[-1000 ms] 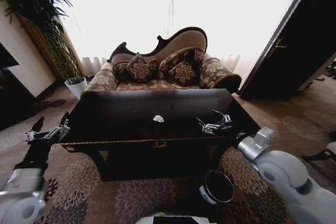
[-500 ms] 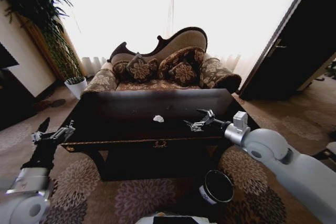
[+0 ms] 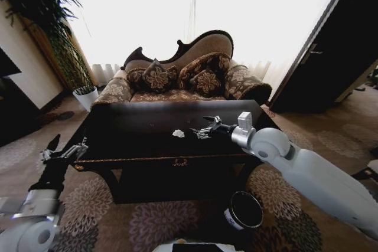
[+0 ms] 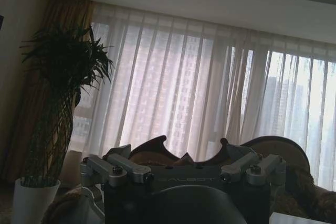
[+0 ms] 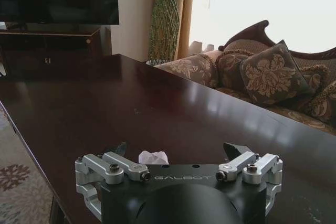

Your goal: Move to the front of the table and place the trash on the table into the trash bin.

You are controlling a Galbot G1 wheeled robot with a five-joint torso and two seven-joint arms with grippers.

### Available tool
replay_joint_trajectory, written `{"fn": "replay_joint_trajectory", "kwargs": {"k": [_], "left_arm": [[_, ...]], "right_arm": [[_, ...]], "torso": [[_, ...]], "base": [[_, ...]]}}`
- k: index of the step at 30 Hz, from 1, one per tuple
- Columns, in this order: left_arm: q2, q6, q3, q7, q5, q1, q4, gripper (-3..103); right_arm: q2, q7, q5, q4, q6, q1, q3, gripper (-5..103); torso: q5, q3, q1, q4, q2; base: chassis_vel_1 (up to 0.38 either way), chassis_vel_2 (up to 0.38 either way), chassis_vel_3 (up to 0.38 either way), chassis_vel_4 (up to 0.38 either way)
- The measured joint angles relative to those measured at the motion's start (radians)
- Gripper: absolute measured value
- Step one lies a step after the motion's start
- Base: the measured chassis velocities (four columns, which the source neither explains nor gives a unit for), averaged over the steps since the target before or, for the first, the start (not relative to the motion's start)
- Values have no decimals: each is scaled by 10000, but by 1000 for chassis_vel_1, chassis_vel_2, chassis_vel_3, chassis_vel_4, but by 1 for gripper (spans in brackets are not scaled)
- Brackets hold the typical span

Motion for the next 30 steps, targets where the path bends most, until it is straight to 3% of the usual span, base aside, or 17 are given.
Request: {"fn": "replay_joint_trajectory", "kwargs": {"k": [12,30], "left_arm": [[-56,-4,-82,14,16,-53,152,100],[-119,-20,83,16,142,-167,348,100]], "right_arm": [[1167,-52,-485,-1455,35,1910,-2139,100],[1577,-409,-1055,-2015,193,1589,-2494,100]], "torso": [[-3,-1,0,1,0],[-1,-1,-1,0,1]], "base": [[0,0,0,0],[0,0,0,0]]}}
